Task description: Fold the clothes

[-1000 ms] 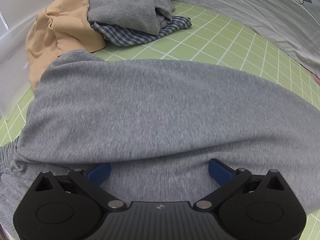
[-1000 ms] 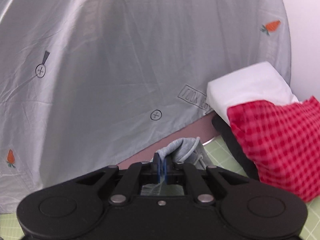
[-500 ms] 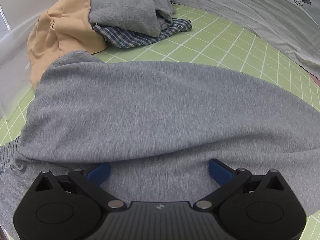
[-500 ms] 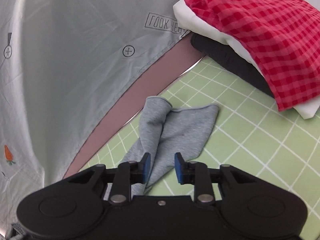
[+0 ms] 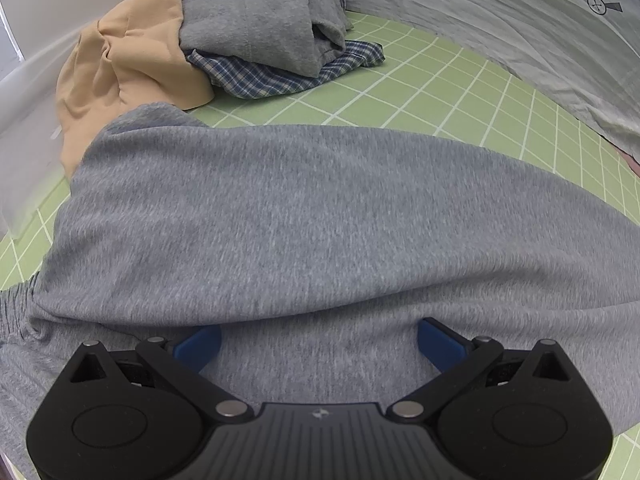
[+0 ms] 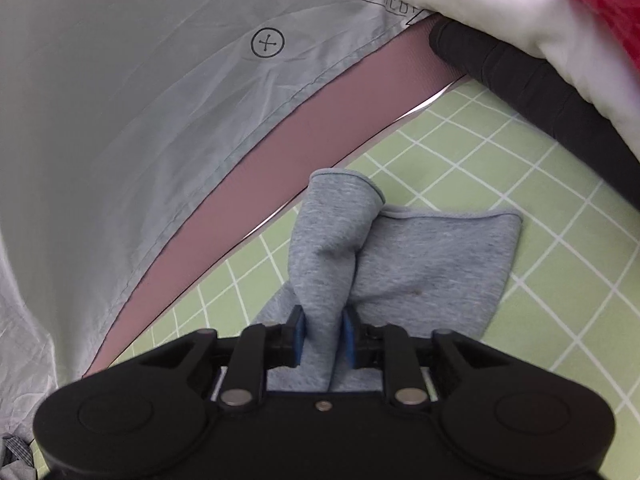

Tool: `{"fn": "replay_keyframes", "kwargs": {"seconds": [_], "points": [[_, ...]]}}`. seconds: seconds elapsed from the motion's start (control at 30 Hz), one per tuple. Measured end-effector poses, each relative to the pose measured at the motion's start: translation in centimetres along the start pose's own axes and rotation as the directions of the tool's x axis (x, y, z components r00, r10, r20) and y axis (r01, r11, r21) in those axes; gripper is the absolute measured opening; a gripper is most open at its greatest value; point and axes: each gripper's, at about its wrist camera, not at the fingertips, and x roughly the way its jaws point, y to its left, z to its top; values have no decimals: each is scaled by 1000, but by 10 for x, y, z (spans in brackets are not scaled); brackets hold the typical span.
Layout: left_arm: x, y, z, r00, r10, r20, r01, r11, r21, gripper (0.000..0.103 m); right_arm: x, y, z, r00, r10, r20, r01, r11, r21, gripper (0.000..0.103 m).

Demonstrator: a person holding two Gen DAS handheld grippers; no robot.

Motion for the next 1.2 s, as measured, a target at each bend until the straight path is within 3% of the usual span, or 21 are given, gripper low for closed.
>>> {"fn": "replay_keyframes", "kwargs": {"seconds": [0.07, 0.17, 0.27, 0.33, 0.43, 0.53, 0.57, 0.6, 0.77, 0.93, 1.13, 1.17, 1.2], "points": [[0, 0, 0, 1000, -1, 0, 1, 1000, 2, 103, -18, -3, -1, 999, 26, 38, -26, 1000, 1, 2], [0, 1, 0, 1000, -2, 1, 2, 1000, 3, 103, -78, -2, -11, 989, 54, 139, -53, 999, -10, 1], [0, 2, -1, 1000, -3, 5, 3, 1000, 3, 103, -148, -3, -40, 977, 20, 212, -17, 1000, -17, 1], [0, 2, -1, 1000, -3, 5, 3, 1000, 3, 103, -177, -14, -71, 981, -56, 188, 57, 998, -3, 1], [1, 2, 2, 1000, -4, -15, 4, 1000, 7, 103, -180, -46, -111, 973, -227, 40, 228, 974, -14, 4], [2, 2, 6, 999, -7, -42, 8, 1000, 14, 103, -182, -64, -133, 940, -342, -19, 340, 939, -57, 24], [3, 2, 7, 999, -9, -50, 10, 1000, 17, 103, -183, -61, -131, 938, -347, 9, 346, 935, -73, 48], [3, 2, 8, 999, -9, -53, 10, 1000, 18, 103, -184, -59, -129, 936, -351, 37, 353, 931, -88, 65], [4, 2, 8, 998, -8, -57, 8, 1000, 14, 103, -168, -29, -113, 933, -336, 124, 355, 916, -185, 74], [4, 4, 8, 999, -5, -51, 5, 1000, 7, 103, -115, -5, -92, 972, -226, 65, 234, 959, -160, 74], [3, 5, 7, 999, -3, -38, 3, 1000, 3, 103, -77, -15, -83, 960, -276, 50, 279, 958, -71, 60], [3, 5, 6, 999, -3, -36, 3, 1000, 3, 103, -76, -15, -83, 957, -284, 58, 289, 952, -97, 55], [3, 5, 6, 999, -2, -34, 3, 1000, 3, 103, -74, -14, -83, 954, -292, 67, 299, 947, -122, 34]]}}
